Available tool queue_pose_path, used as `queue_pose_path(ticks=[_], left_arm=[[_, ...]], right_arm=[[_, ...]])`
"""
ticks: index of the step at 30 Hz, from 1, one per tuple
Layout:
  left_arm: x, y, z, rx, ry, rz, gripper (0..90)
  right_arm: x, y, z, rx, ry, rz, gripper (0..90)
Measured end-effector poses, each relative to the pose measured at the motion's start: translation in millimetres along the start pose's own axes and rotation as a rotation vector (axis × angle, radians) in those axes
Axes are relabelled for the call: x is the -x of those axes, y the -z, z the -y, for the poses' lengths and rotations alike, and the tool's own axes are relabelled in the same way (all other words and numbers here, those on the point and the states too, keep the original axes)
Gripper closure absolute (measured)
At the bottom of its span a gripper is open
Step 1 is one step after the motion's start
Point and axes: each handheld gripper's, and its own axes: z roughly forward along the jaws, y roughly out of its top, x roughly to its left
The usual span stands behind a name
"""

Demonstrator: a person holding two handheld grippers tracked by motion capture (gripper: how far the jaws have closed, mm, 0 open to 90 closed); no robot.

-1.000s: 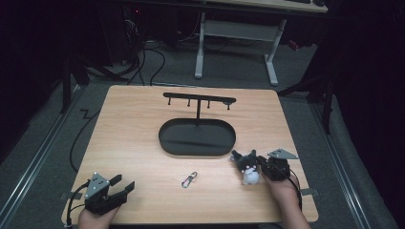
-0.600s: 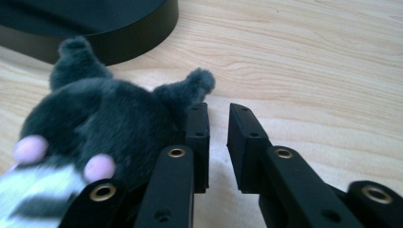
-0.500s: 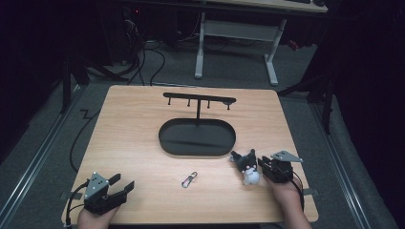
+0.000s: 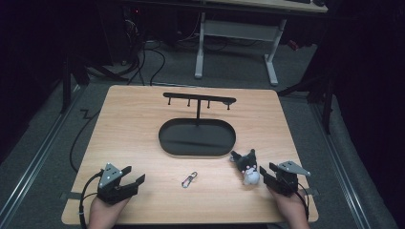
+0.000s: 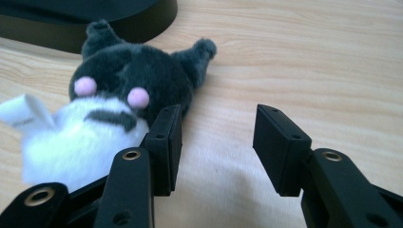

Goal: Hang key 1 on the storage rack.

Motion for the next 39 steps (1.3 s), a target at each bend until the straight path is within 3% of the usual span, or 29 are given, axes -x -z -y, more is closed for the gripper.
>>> queue_pose_path(ticks=[5, 6, 8, 12, 18, 21, 27, 30, 39], left_arm=[[3.6, -12.5, -6.3, -0.003, -0.024, 0.017, 35.3], [4.2, -14.9, -7.7, -0.002, -0.027, 0.022, 35.3], [4.6, -18.7, -9.2, -0.004, -0.028, 0.036, 35.3], [7.5, -29.7, -9.4, -0.037, -0.050, 0.049, 35.3], [7.6, -33.4, -11.0, -0.022, -0.042, 0.062, 35.2], [7.5, -32.7, -11.0, -0.019, -0.050, 0.067, 35.2], [8.1, -29.7, -9.5, -0.015, -0.064, 0.077, 35.2], [7.8, -28.1, -8.4, -0.022, -0.066, 0.081, 35.3], [5.1, -27.1, -7.2, -0.041, -0.047, 0.080, 35.5]], right_arm=[[-0.5, 9.8, 9.4, 0.025, -0.005, 0.003, 52.4], [-1.0, 11.3, 10.6, 0.023, -0.013, 0.003, 52.5], [-1.9, 15.1, 14.8, 0.002, 0.016, 0.024, 50.8], [-2.0, 18.5, 18.1, -0.006, -0.004, 0.012, 47.4], [-3.8, 22.4, 20.2, 0.008, 0.002, 0.032, 45.0], [-4.4, 23.6, 17.7, -0.014, -0.026, 0.017, 44.4], [-12.0, 22.9, 9.5, -0.114, 0.029, 0.026, 40.3], [-12.6, 23.4, 7.4, -0.124, 0.034, 0.021, 40.1], [-2.8, 26.7, -3.0, -0.205, 0.029, -0.002, 40.9]])
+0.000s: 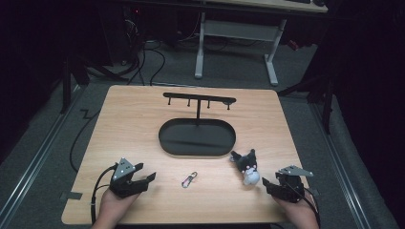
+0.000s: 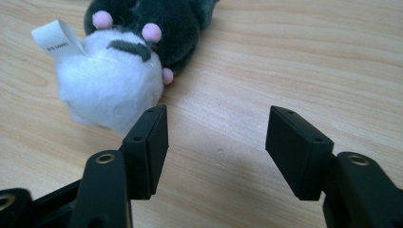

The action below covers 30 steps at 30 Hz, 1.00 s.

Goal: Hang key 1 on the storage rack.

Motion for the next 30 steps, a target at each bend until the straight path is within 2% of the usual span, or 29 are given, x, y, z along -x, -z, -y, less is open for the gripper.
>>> queue_pose_path(ticks=[1, 4, 6, 8, 11, 13, 14, 16, 19, 20, 26, 30], left_arm=[[-0.3, -0.2, -0.1, -0.007, 0.002, 0.003, 35.2], [-0.2, 0.6, -0.2, -0.018, -0.004, -0.011, 35.2], [-0.6, 1.6, -1.4, -0.013, 0.008, -0.013, 35.2], [-0.4, 3.3, -2.8, -0.013, 0.003, -0.017, 35.0], [-0.9, 5.1, -2.3, -0.031, 0.000, -0.015, 34.8], [-0.5, 6.1, -0.9, -0.022, -0.006, -0.016, 34.6], [0.0, 7.3, 1.8, -0.001, 0.005, -0.012, 34.4], [0.5, 7.8, 3.4, 0.004, 0.004, -0.009, 34.5], [1.1, 12.3, 4.3, 0.000, -0.056, -0.015, 34.0], [-0.5, 14.4, 4.9, 0.005, -0.057, -0.015, 34.0], [-9.1, 13.8, 8.2, 0.012, 0.005, 0.002, 34.0], [-6.7, 12.3, 9.9, 0.003, -0.001, 0.011, 34.0]], right_arm=[[3.0, 0.7, -1.7, -0.024, -0.004, -0.019, 41.2], [5.2, 1.5, -3.1, -0.043, -0.009, -0.030, 40.6], [5.9, 2.7, -4.4, -0.043, -0.015, -0.038, 38.5], [6.3, 4.0, -6.1, -0.047, -0.015, -0.046, 38.4], [5.2, 6.2, -9.8, -0.060, 0.012, -0.052, 37.2], [4.6, 7.6, -12.6, -0.068, 0.033, -0.047, 36.6], [4.6, 8.5, -14.1, -0.074, 0.035, -0.043, 36.3], [4.8, 8.5, -14.6, -0.083, 0.031, -0.042, 36.2], [5.0, 8.3, -16.4, -0.119, 0.032, -0.045, 35.9], [4.5, 8.4, -17.4, -0.125, 0.035, -0.043, 35.8], [3.4, 4.5, -21.7, -0.170, 0.042, -0.052, 35.3], [3.6, 5.6, -25.5, -0.194, 0.042, -0.060, 35.2]])
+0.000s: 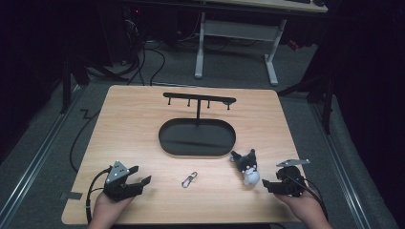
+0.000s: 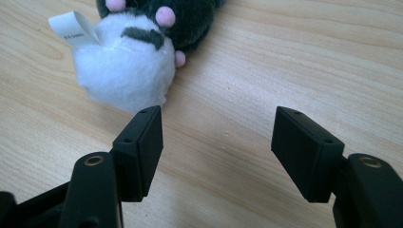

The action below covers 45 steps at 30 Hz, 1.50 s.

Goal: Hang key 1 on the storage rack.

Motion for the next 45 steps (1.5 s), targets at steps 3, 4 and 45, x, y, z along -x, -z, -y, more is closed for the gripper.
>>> queue_pose_path(ticks=[3, 4, 45], left_arm=[[3.2, 0.4, -1.2, 0.004, -0.021, 0.001, 34.0], [3.9, 0.9, -1.6, 0.004, -0.025, 0.001, 34.0], [6.5, 3.6, -0.3, 0.006, -0.066, 0.013, 34.0]], right_arm=[[0.5, 0.0, -0.4, -0.021, 0.005, 0.004, 35.2], [0.8, -0.1, -0.7, -0.031, 0.006, 0.002, 35.0], [-39.6, -13.4, -41.4, -0.393, 0.095, -0.103, 21.7]])
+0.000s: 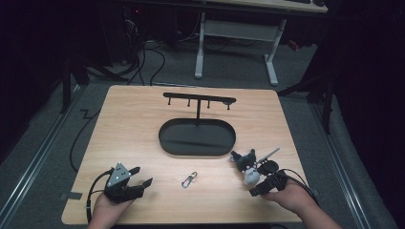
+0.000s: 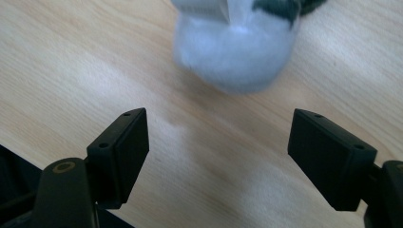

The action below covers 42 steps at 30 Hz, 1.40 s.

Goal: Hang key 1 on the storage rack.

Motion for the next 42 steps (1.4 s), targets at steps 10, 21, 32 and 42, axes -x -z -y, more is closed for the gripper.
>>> queue_pose_path(ticks=[10, 21, 32, 42], left_arm=[[-2.8, 1.5, 1.1, -0.006, -0.002, -0.003, 34.0], [-1.3, 0.8, 1.6, -0.011, -0.015, 0.004, 34.0], [-1.0, -0.3, 2.2, -0.018, -0.017, 0.010, 34.0], [-0.5, -0.9, 2.7, -0.027, -0.019, 0.011, 34.0]], right_arm=[[-2.7, -4.4, -24.7, 0.010, -0.040, -0.001, 16.8], [-2.1, -14.1, -41.6, 0.005, -0.076, 0.001, 21.8], [7.3, -15.5, -43.7, 0.031, -0.106, 0.049, 36.4], [9.0, -20.0, -40.3, 0.035, -0.099, 0.045, 45.1]])
